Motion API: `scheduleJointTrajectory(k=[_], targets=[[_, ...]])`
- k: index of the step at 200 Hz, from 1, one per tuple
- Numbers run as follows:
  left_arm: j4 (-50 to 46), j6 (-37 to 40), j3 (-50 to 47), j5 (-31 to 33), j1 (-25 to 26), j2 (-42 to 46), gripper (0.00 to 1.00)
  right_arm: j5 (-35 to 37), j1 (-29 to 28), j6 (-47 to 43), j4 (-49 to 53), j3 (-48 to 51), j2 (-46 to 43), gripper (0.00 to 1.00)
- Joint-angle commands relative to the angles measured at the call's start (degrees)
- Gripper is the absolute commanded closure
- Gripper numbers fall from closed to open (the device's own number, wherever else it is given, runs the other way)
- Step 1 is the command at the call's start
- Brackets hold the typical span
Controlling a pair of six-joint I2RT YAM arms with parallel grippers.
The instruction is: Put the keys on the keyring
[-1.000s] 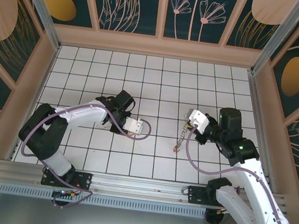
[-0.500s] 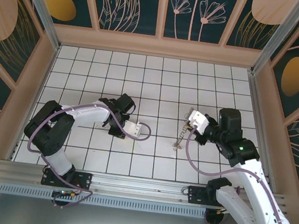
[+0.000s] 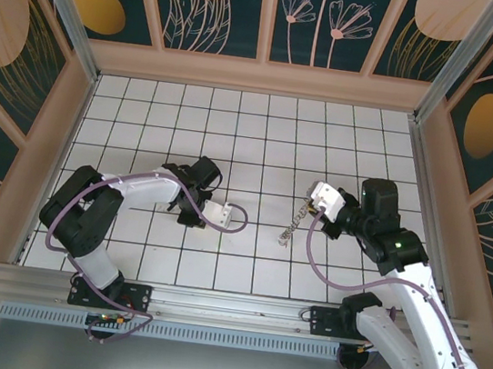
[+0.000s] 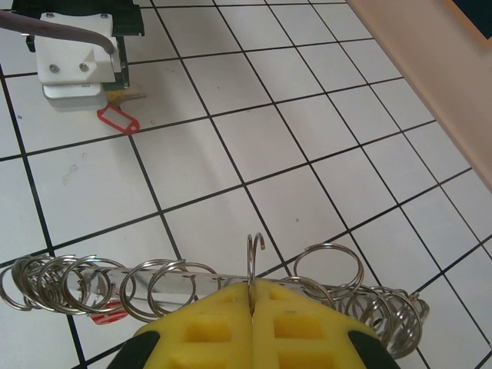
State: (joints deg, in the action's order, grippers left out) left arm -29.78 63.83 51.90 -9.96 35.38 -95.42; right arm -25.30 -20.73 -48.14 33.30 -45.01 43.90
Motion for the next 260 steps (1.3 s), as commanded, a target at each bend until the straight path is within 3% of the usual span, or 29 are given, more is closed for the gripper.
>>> scheduleJointTrajectory(k=[1,152,227,260], targets=[[1.1,0.0,-0.7,0.1,-0.5,-0.3,0.82,-0.1,-0.5,-0.7,-0.7,-1.7,-1.0,1.0],[2.4,0.4,-0.6,-1.2,-0.6,0.1,0.78,-0.8,-0.5,-0.6,-1.0,-1.8,-0.6,1.0],[1.8,0.2,0.0,-1.9,-0.5,-0.8,0.83,-0.8,-0.4,-0.6,-0.8,-1.7,-0.8,1.0],[1.7,0.0,0.5,-1.5,-0.5,-0.9,0.92,-0.9,-0.4,-0.5,-0.9,-1.6,-0.8,1.0]])
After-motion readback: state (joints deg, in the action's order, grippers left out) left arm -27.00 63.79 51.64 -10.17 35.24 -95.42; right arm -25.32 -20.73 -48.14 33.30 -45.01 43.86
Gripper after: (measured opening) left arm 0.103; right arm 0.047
